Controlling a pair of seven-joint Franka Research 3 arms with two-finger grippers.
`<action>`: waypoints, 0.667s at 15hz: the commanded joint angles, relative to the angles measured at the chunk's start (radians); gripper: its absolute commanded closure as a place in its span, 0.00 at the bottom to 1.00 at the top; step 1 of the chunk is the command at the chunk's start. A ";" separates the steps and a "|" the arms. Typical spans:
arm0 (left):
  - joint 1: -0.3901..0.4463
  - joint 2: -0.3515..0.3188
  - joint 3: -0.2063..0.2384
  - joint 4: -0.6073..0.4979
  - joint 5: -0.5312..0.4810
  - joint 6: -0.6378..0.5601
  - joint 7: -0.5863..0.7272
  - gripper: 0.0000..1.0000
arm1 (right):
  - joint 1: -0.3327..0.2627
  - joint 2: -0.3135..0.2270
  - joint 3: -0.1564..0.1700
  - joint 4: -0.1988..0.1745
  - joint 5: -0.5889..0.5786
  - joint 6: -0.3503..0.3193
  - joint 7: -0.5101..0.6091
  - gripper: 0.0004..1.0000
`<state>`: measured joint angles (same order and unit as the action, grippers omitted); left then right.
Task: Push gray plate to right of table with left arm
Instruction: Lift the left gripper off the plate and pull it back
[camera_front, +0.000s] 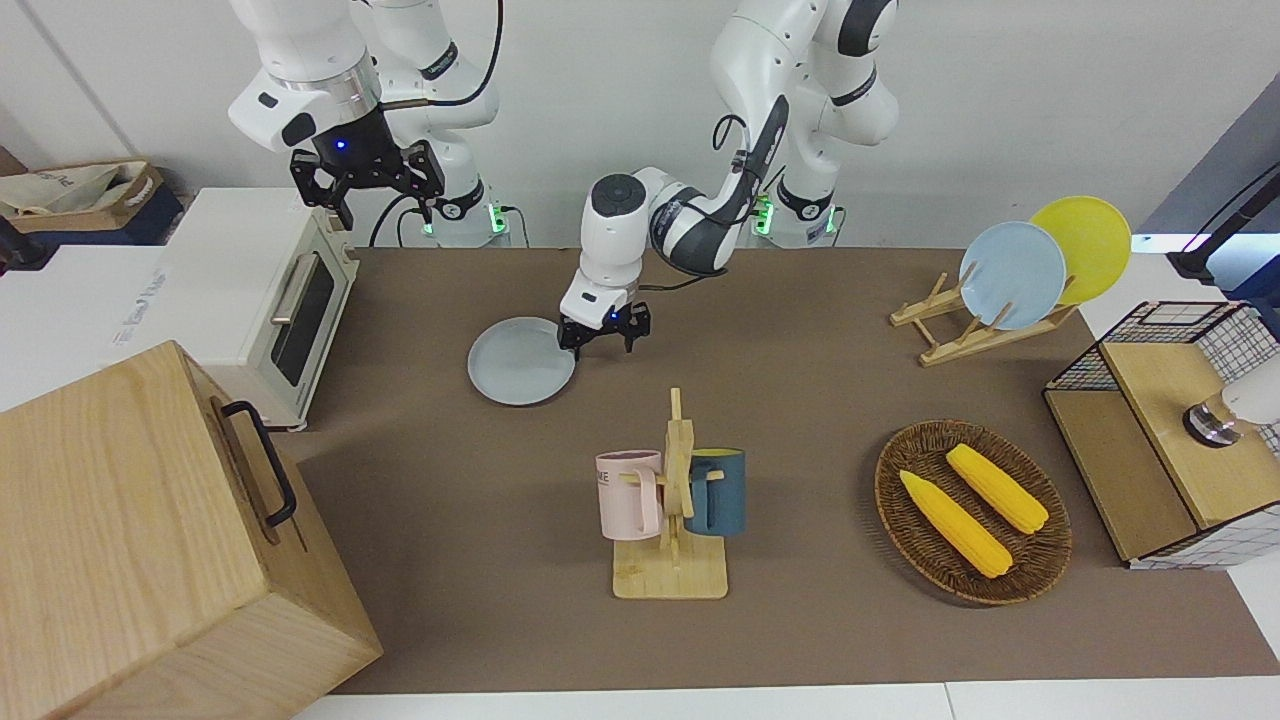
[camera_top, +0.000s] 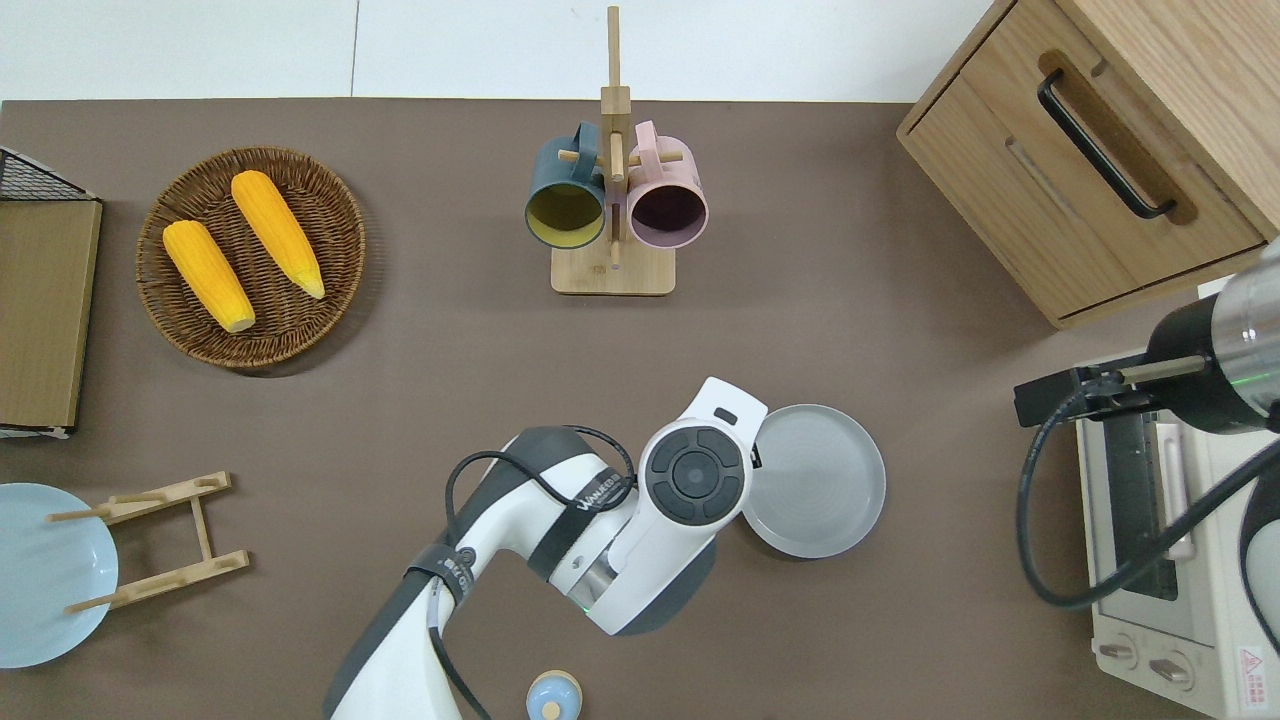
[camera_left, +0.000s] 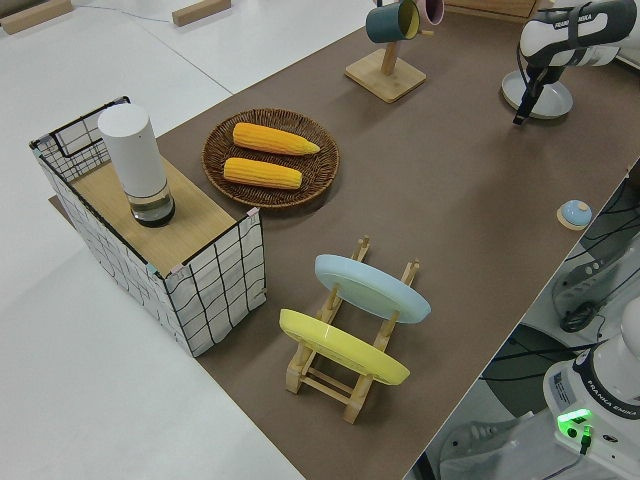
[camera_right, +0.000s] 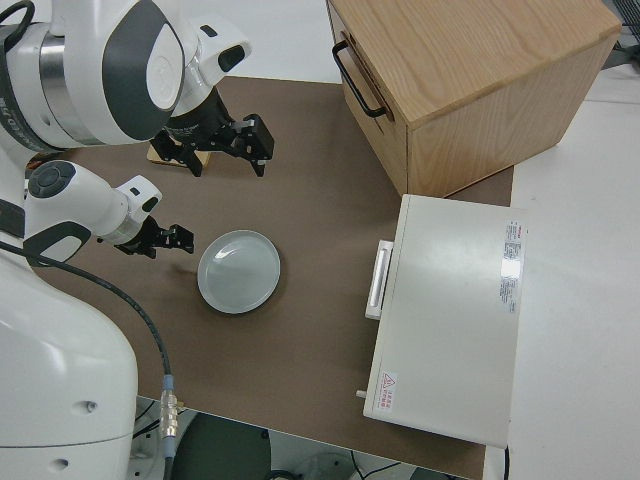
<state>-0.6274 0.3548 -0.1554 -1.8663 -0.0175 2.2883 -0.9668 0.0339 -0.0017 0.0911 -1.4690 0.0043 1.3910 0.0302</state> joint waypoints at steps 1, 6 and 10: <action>0.070 -0.091 -0.004 -0.057 0.002 -0.064 0.101 0.02 | -0.011 -0.008 0.006 -0.001 0.008 -0.012 -0.003 0.02; 0.185 -0.184 -0.004 -0.056 -0.053 -0.200 0.287 0.02 | -0.011 -0.008 0.006 -0.001 0.008 -0.012 -0.003 0.02; 0.290 -0.264 -0.001 -0.054 -0.070 -0.305 0.426 0.01 | -0.011 -0.008 0.006 -0.001 0.008 -0.012 -0.003 0.02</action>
<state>-0.4089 0.1772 -0.1530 -1.8811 -0.0623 2.0498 -0.6440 0.0339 -0.0017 0.0911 -1.4690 0.0043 1.3910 0.0302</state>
